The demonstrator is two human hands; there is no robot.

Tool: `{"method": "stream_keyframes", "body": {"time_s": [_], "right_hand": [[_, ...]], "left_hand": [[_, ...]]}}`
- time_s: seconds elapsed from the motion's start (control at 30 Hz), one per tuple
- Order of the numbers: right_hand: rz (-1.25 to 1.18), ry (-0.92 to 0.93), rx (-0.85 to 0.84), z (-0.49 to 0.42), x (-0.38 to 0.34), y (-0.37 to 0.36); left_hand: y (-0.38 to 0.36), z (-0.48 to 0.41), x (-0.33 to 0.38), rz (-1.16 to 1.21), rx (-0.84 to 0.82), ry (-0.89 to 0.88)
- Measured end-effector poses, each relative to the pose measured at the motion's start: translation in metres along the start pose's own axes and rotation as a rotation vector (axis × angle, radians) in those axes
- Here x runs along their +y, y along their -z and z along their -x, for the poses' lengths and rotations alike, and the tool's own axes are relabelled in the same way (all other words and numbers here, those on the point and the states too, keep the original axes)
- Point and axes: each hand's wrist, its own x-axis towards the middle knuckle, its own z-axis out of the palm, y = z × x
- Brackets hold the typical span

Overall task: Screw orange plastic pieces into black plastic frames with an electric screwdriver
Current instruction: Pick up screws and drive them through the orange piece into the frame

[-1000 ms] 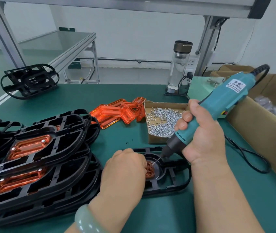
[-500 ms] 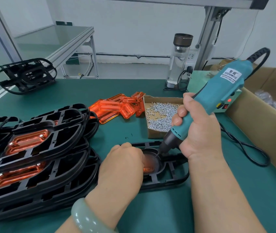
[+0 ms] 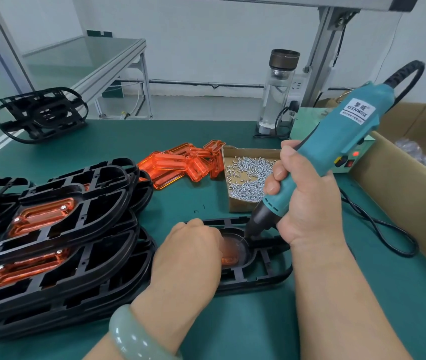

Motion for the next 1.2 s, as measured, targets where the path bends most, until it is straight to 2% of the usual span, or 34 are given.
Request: {"method": "stream_keyframes", "body": {"time_s": [0.4,0.67,0.77,1.03,1.2], "right_hand": [[0.059,0.033,-0.048,0.002,0.003,-0.002],[0.094,0.069,-0.161,0.006,0.002,-0.004],[0.082,0.060,-0.236,0.008,0.001,-0.005],[0.098,0.043,-0.560,0.013,0.000,-0.012],[0.065,-0.002,-0.480,0.008,0.001,-0.013]], "left_hand": [[0.001,0.000,0.000,0.004,-0.010,0.003],[0.000,0.001,0.001,0.002,-0.003,0.004],[0.000,0.001,0.001,-0.019,0.000,-0.002],[0.005,0.001,0.007,-0.119,-0.011,-0.035],[0.006,0.001,0.008,-0.155,-0.014,-0.048]]}}
